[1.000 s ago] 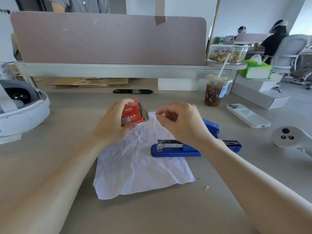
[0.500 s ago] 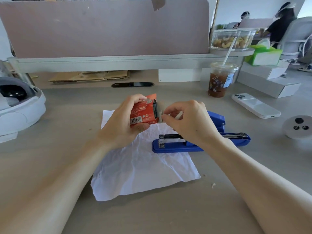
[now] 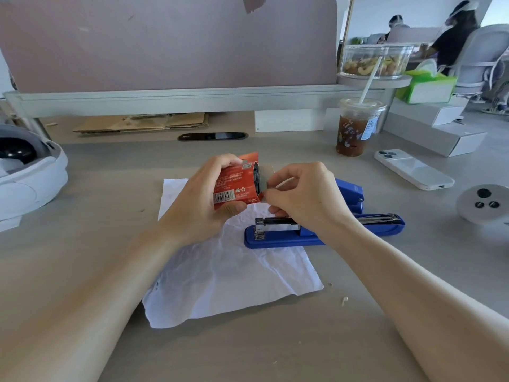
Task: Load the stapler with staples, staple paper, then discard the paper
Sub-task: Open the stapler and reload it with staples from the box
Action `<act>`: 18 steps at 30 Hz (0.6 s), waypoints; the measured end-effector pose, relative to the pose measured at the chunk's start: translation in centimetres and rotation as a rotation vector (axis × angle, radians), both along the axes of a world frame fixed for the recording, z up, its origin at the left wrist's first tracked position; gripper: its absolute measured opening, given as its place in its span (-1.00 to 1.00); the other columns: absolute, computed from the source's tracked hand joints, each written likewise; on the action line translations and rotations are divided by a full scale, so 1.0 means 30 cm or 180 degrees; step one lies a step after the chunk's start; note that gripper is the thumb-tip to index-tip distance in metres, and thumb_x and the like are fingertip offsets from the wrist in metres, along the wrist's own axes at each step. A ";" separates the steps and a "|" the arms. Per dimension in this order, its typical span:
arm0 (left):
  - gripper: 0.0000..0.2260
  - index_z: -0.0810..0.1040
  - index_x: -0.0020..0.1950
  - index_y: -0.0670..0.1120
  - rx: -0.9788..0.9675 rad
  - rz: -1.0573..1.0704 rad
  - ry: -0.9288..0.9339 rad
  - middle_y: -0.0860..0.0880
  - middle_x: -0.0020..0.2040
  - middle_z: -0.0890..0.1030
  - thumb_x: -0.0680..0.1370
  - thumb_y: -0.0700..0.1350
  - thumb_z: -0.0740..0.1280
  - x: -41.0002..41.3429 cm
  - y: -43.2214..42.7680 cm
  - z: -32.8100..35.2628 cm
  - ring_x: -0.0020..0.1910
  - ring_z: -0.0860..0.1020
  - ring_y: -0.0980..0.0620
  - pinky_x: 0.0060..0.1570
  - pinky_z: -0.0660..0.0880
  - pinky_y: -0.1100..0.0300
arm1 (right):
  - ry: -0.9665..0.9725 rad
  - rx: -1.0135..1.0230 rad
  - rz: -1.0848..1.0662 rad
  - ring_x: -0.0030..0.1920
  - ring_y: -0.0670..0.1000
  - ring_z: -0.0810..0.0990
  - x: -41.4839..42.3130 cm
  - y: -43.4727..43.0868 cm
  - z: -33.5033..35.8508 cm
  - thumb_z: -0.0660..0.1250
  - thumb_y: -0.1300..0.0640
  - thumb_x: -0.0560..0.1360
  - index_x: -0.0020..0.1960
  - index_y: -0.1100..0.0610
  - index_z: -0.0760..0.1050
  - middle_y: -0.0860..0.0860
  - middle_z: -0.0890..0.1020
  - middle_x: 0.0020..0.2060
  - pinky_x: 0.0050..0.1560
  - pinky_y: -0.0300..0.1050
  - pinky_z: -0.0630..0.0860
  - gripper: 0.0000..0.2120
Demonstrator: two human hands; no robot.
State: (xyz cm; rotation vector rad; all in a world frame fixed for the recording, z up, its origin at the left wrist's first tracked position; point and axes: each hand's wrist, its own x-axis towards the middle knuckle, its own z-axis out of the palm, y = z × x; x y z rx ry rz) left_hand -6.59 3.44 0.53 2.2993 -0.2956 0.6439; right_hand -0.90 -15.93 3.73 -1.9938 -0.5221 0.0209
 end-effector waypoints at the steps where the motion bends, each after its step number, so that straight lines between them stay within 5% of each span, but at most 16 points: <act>1: -0.40 0.30 0.36 0.10 0.0013 0.0017 0.0000 0.22 0.20 0.43 0.42 0.32 0.33 0.001 -0.001 -0.002 0.16 0.49 0.14 0.02 0.53 0.21 | 0.0019 0.0032 -0.0024 -0.43 -0.08 0.69 -0.003 0.002 0.000 0.49 0.21 0.35 -0.12 0.11 0.61 0.02 0.71 -0.40 -0.24 0.00 0.69 -0.88; 8: -0.47 0.32 0.34 0.07 0.0114 0.0195 -0.0048 0.11 0.20 0.44 0.43 0.14 0.40 0.005 -0.004 0.001 0.16 0.47 0.16 0.03 0.46 0.31 | -0.0285 0.0011 -0.0168 -0.46 -0.12 0.67 0.002 -0.008 0.004 0.39 0.29 0.41 0.11 0.07 0.58 -0.01 0.69 -0.39 -0.34 -0.21 0.66 -0.70; 12: -0.46 0.36 0.33 0.00 0.0201 0.0417 -0.0017 0.08 0.18 0.47 0.43 0.10 0.43 0.004 0.012 0.004 0.10 0.49 0.15 -0.05 0.39 0.47 | -0.0051 0.0143 -0.0159 -0.41 -0.04 0.70 0.022 -0.029 0.007 0.36 0.32 0.40 0.05 0.12 0.64 0.06 0.71 -0.37 -0.27 -0.09 0.69 -0.74; 18: -0.53 0.40 0.28 0.04 0.0646 0.0845 0.0381 0.02 0.20 0.51 0.45 -0.02 0.50 0.017 0.077 -0.015 0.13 0.47 0.03 -0.02 0.40 0.21 | 0.0291 0.0344 -0.0013 -0.36 0.00 0.72 0.040 -0.059 0.012 0.36 0.32 0.41 0.05 0.14 0.64 0.09 0.72 -0.33 -0.19 -0.06 0.69 -0.75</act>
